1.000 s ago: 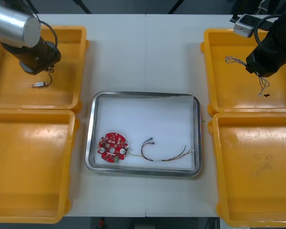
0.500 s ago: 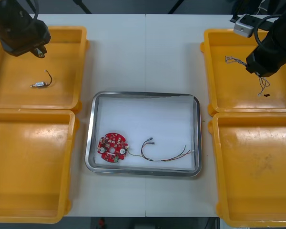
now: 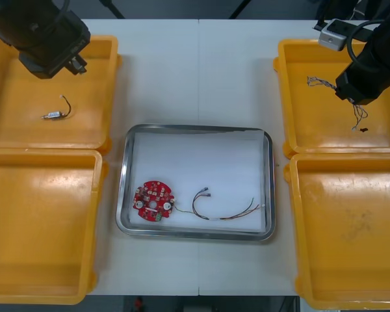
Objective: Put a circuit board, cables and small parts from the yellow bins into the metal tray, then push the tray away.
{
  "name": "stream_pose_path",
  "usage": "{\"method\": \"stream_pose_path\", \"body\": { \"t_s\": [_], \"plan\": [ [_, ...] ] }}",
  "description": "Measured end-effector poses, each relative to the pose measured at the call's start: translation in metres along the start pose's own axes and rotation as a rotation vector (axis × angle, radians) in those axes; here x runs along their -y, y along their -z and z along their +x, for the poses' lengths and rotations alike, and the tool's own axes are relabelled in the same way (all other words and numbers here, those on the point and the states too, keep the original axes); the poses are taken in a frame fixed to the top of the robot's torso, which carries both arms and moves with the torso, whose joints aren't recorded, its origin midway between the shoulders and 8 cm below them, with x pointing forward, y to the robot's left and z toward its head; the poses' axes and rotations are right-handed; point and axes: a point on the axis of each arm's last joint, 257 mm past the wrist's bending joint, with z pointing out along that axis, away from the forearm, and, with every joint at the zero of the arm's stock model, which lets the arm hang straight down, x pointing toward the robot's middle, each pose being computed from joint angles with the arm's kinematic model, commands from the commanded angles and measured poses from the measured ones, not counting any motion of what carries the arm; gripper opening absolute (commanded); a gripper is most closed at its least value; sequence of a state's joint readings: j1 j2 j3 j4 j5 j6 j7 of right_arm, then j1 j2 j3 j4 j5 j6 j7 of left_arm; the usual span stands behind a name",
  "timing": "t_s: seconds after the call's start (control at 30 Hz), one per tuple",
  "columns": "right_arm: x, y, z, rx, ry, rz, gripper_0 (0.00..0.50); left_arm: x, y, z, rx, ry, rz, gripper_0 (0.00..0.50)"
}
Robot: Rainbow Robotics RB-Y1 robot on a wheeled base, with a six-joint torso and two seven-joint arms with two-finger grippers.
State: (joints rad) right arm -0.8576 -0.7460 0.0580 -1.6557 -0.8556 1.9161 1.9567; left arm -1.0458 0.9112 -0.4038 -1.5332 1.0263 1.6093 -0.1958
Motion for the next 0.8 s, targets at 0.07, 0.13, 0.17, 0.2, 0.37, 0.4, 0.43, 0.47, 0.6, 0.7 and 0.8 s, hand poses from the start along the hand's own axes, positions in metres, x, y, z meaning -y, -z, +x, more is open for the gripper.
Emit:
{"method": "stream_pose_path", "body": {
  "t_s": [0.07, 0.13, 0.17, 0.2, 0.37, 0.4, 0.43, 0.47, 0.6, 0.7, 0.8],
  "plan": [
    [0.0, 0.0, 0.0, 0.0, 0.0, 0.0, 0.0, 0.003, 0.001, 0.012, 0.013, -0.015, 0.013, 0.0],
    [0.0, 0.0, 0.0, 0.0, 0.0, 0.0, 0.0, 0.003, 0.0, 0.022, 0.034, -0.071, 0.014, 0.0],
    [0.0, 0.0, 0.0, 0.0, 0.0, 0.0, 0.0, 0.002, -0.002, 0.026, 0.042, -0.092, 0.011, 0.0],
    [0.0, 0.0, 0.0, 0.0, 0.0, 0.0, 0.0, 0.001, -0.005, 0.031, 0.054, -0.119, 0.006, 0.0],
    [0.0, 0.0, 0.0, 0.0, 0.0, 0.0, 0.0, -0.01, -0.025, 0.062, 0.076, -0.188, -0.026, 0.0],
    [0.0, 0.0, 0.0, 0.0, 0.0, 0.0, 0.0, -0.012, -0.03, 0.068, 0.076, -0.179, -0.03, 0.0],
    [0.0, 0.0, 0.0, 0.0, 0.0, 0.0, 0.0, -0.013, -0.034, 0.074, 0.074, -0.158, -0.032, 0.0],
    [0.0, 0.0, 0.0, 0.0, 0.0, 0.0, 0.0, -0.014, -0.038, 0.08, 0.072, -0.129, -0.035, 0.0],
    [0.0, 0.0, 0.0, 0.0, 0.0, 0.001, 0.0, -0.015, -0.056, 0.103, 0.072, -0.011, -0.047, 0.0],
    [0.0, 0.0, 0.0, 0.0, 0.0, 0.001, 0.0, -0.012, -0.068, 0.12, 0.08, -0.002, -0.051, 0.0],
    [0.0, 0.0, 0.0, 0.0, 0.0, 0.001, 0.0, -0.007, -0.081, 0.138, 0.092, -0.051, -0.048, 0.0]
  ]
}}
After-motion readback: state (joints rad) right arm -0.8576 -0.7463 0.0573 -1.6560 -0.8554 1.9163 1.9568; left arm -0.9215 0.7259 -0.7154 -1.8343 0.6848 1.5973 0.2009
